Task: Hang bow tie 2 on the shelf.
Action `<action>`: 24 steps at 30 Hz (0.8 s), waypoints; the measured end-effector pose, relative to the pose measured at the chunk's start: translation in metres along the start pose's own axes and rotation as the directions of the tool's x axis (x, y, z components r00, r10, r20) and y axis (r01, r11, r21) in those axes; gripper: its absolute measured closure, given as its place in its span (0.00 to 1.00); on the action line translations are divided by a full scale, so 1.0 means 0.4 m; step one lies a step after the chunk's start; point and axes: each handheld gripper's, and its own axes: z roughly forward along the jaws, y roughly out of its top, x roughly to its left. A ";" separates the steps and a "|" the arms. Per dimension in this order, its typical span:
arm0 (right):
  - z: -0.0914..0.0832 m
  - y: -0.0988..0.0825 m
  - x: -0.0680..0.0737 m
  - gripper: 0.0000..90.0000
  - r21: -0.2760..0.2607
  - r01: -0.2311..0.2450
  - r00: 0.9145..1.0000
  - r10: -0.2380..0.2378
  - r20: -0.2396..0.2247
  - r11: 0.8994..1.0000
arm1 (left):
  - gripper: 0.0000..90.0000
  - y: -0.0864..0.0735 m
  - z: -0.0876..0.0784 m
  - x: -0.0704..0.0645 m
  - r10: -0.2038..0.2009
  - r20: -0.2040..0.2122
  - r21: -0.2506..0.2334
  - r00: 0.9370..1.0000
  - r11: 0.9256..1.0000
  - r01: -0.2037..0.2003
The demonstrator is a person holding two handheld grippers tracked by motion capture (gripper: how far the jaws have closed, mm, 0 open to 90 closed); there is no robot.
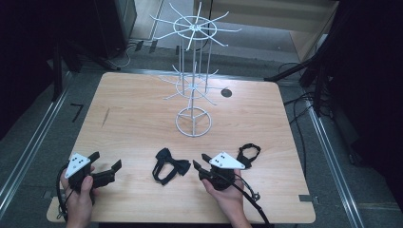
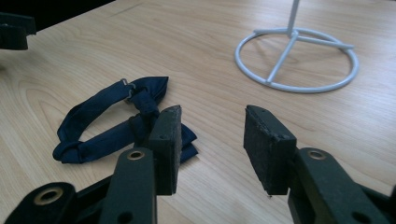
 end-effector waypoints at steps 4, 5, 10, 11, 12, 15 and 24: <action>0.024 0.005 0.017 0.67 0.013 0.019 0.999 -0.019 -0.027 1.000 | 0.09 0.000 0.001 0.000 -0.001 -0.001 0.001 1.000 1.000 0.001; 0.031 0.006 0.022 0.67 0.018 0.021 0.999 -0.021 -0.029 1.000 | 0.09 0.000 0.001 0.000 -0.001 0.000 0.001 1.000 1.000 0.001; 0.058 0.007 0.034 0.68 0.035 0.039 0.999 -0.038 -0.034 0.999 | 0.09 0.000 0.001 0.000 -0.001 0.001 0.004 1.000 1.000 0.001; 0.071 0.009 0.039 0.68 0.043 0.040 0.999 -0.038 -0.038 0.998 | 0.09 0.000 0.001 0.000 0.000 0.001 0.004 1.000 1.000 0.000; 0.071 0.009 0.039 0.68 0.043 0.040 0.999 -0.038 -0.038 0.998 | 0.09 0.000 0.001 0.000 0.000 0.001 0.004 1.000 1.000 0.000; 0.095 0.016 0.049 0.67 0.055 0.054 0.998 -0.051 -0.042 0.997 | 0.09 0.000 0.001 0.000 0.000 0.000 0.004 1.000 1.000 0.000; 0.136 0.023 0.064 0.66 0.077 0.061 0.997 -0.057 -0.052 0.995 | 0.09 0.000 0.001 0.000 0.002 0.002 0.005 1.000 1.000 -0.002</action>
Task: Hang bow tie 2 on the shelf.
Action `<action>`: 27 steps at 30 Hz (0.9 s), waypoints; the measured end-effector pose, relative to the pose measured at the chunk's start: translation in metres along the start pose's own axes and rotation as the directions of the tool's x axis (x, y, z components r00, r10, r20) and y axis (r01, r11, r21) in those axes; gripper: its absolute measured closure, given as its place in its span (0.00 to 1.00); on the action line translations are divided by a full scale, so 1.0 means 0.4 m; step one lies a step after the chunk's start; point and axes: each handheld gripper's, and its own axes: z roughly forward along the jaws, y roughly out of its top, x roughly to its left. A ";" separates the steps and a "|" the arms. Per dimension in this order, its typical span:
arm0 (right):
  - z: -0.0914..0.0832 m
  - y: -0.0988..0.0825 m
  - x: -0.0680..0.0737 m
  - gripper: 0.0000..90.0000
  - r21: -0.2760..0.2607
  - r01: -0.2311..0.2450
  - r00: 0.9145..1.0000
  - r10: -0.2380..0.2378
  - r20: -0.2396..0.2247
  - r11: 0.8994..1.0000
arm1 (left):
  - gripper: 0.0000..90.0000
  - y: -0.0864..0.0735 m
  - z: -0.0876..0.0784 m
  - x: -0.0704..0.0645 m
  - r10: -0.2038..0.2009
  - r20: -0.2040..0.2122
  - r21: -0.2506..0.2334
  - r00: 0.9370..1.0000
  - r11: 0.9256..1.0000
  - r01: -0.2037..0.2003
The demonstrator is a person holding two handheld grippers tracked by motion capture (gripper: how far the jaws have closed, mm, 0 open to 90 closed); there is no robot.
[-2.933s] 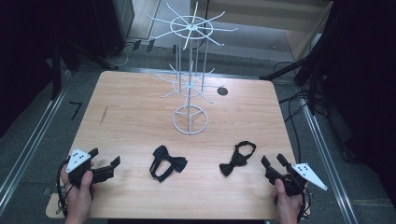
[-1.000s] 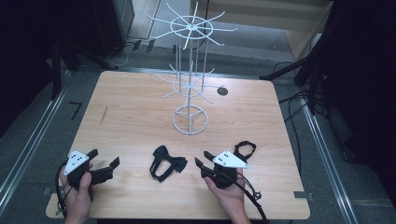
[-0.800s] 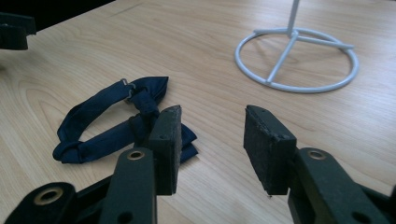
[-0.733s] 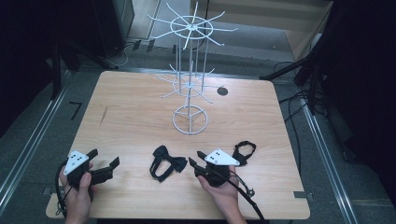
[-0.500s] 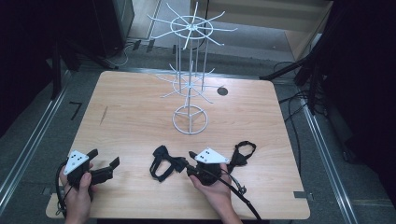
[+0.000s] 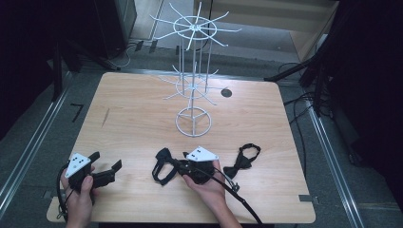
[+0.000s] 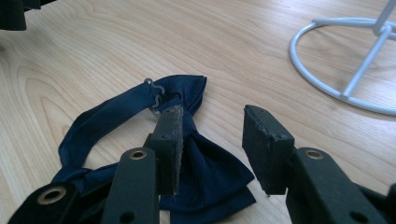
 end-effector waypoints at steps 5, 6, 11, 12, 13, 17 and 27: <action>0.022 0.008 0.005 0.64 0.015 0.000 1.000 0.000 -0.004 1.000 | 0.09 0.000 0.000 0.000 0.001 0.000 0.000 1.000 1.000 -0.001; 0.025 0.009 0.006 0.63 0.018 -0.001 1.000 0.001 -0.004 1.000 | 0.09 0.000 0.000 0.000 0.000 0.000 0.000 1.000 1.000 0.000; 0.008 0.015 0.003 0.62 -0.013 -0.037 0.999 0.036 -0.022 0.999 | 0.09 0.000 0.000 0.000 -0.006 0.002 -0.002 1.000 1.000 0.006; 0.008 0.015 0.003 0.62 -0.013 -0.037 0.999 0.036 -0.022 0.999 | 0.09 0.000 0.000 0.000 -0.006 0.002 -0.002 1.000 1.000 0.006; 0.007 0.017 0.004 0.63 -0.020 -0.039 0.999 0.038 -0.021 0.999 | 0.09 0.000 0.001 0.000 -0.005 0.002 -0.001 1.000 1.000 0.005; 0.022 0.019 0.011 0.63 0.000 -0.026 0.999 0.026 -0.032 1.000 | 0.09 0.000 0.001 0.000 -0.003 0.001 0.000 1.000 1.000 0.003; 0.069 0.018 0.034 0.65 0.075 -0.001 0.999 0.004 -0.039 0.997 | 0.09 0.001 0.001 0.001 -0.003 0.003 0.000 1.000 1.000 0.003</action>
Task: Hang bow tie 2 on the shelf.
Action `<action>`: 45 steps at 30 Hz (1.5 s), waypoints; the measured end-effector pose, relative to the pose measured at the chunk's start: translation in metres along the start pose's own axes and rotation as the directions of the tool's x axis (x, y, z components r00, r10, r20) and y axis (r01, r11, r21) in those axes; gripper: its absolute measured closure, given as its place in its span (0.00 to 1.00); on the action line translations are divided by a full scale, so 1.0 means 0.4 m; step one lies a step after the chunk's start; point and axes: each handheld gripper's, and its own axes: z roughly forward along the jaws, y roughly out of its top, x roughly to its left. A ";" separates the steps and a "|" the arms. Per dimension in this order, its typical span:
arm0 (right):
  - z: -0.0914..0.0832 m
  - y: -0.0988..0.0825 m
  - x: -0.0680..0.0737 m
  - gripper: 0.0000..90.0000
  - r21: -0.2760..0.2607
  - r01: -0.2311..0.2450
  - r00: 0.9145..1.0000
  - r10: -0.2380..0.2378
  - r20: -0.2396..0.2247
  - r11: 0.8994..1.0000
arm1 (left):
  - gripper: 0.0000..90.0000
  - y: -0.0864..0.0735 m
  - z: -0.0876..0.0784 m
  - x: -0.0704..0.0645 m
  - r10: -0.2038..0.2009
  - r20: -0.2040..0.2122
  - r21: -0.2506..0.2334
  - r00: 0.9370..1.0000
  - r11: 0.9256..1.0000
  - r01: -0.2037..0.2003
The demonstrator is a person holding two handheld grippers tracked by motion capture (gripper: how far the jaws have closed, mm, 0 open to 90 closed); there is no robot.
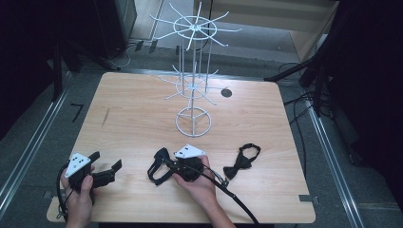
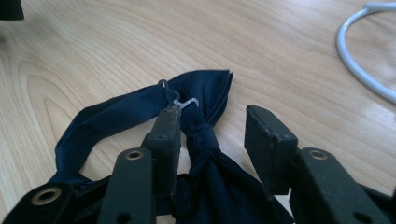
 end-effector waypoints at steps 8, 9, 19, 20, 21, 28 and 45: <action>0.012 -0.005 0.002 0.69 0.062 0.001 1.000 0.000 -0.008 0.998 | 0.09 0.000 0.000 0.000 0.000 0.000 0.000 1.000 1.000 0.000; 0.012 -0.006 0.003 0.70 0.061 0.003 1.000 -0.002 -0.007 0.998 | 0.09 0.000 0.000 0.000 0.001 -0.001 0.001 1.000 1.000 -0.001; 0.011 -0.010 0.010 0.86 0.055 0.021 1.000 -0.021 0.002 0.998 | 0.09 0.000 0.000 -0.001 0.001 -0.003 0.002 1.000 1.000 -0.001; 0.011 -0.011 0.009 0.86 0.051 0.019 1.000 -0.019 -0.001 0.999 | 0.09 0.000 0.000 -0.001 0.000 -0.003 0.002 1.000 1.000 0.000; 0.010 -0.011 0.008 0.86 0.048 0.017 1.000 -0.017 -0.004 0.999 | 0.09 0.000 0.000 -0.001 0.001 -0.003 0.002 1.000 1.000 -0.001; -0.014 -0.021 0.008 0.87 -0.055 -0.002 1.000 0.004 0.023 0.998 | 0.09 0.000 0.000 -0.001 0.000 -0.002 0.000 1.000 1.000 0.000; -0.069 -0.021 0.014 0.87 -0.205 0.024 0.995 -0.005 0.095 0.978 | 0.09 0.000 0.000 0.000 0.000 -0.002 -0.001 1.000 1.000 0.000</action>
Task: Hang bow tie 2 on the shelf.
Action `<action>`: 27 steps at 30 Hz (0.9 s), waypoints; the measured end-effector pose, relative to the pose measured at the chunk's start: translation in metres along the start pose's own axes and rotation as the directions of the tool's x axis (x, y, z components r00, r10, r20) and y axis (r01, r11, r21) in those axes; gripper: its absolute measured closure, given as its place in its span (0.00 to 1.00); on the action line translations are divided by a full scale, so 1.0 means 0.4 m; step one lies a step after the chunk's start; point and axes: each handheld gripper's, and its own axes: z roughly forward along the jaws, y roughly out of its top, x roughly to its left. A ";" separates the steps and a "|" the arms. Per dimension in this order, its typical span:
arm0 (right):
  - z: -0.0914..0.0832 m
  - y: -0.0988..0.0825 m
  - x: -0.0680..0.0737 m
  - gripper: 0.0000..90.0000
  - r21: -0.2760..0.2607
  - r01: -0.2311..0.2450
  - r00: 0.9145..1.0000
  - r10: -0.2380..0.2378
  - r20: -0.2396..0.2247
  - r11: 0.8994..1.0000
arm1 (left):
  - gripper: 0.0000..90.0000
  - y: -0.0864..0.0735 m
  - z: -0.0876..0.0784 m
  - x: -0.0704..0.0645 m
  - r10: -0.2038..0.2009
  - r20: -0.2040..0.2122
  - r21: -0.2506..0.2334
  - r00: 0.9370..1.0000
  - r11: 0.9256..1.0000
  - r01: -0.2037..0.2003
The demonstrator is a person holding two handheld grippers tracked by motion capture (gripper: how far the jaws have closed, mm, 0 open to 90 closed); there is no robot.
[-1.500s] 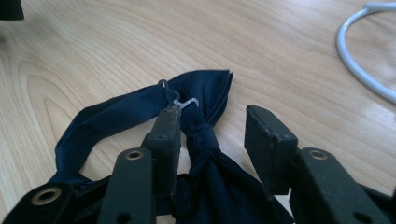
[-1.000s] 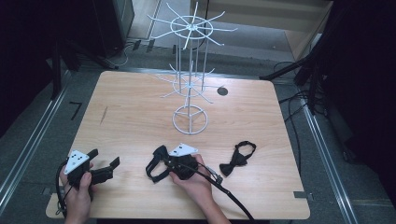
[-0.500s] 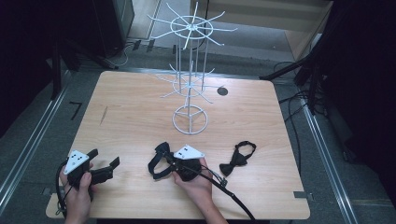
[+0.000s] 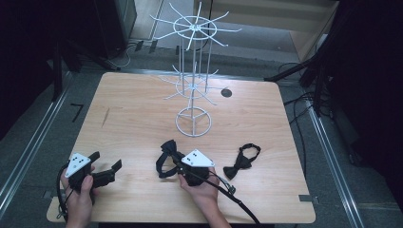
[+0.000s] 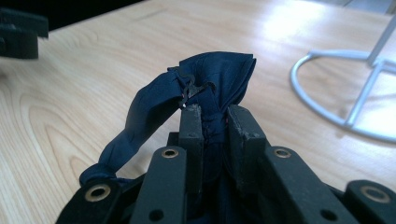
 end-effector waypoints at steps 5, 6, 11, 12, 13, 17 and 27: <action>-0.026 0.024 -0.006 0.87 -0.054 -0.007 1.000 0.008 0.016 0.998 | 0.09 0.000 0.000 -0.001 -0.001 -0.002 0.000 1.000 1.000 0.001; -0.026 0.024 -0.006 0.87 -0.054 -0.007 1.000 0.008 0.016 0.998 | 0.09 0.000 0.000 -0.001 -0.001 -0.002 0.000 1.000 1.000 0.001; -0.045 0.039 -0.019 0.87 -0.091 -0.014 0.999 0.017 0.038 0.996 | 0.09 0.000 0.000 -0.001 -0.001 -0.002 0.000 1.000 1.000 0.001; -0.052 0.043 -0.023 0.87 -0.104 -0.015 0.998 0.021 0.052 0.994 | 0.09 0.000 0.000 0.000 0.000 -0.002 0.000 1.000 1.000 0.000; -0.055 0.046 -0.024 0.87 -0.110 -0.015 0.998 0.021 0.057 0.994 | 0.09 0.000 0.000 0.000 0.000 -0.002 0.000 1.000 1.000 0.000; -0.067 0.054 -0.028 0.87 -0.134 -0.012 0.998 0.021 0.062 0.991 | 0.09 0.000 0.000 -0.001 0.000 -0.002 -0.001 1.000 1.000 0.000; -0.089 0.077 -0.033 0.87 -0.167 -0.006 0.997 0.019 0.077 0.986 | 0.09 0.000 0.000 -0.001 0.000 -0.003 -0.001 1.000 1.000 0.000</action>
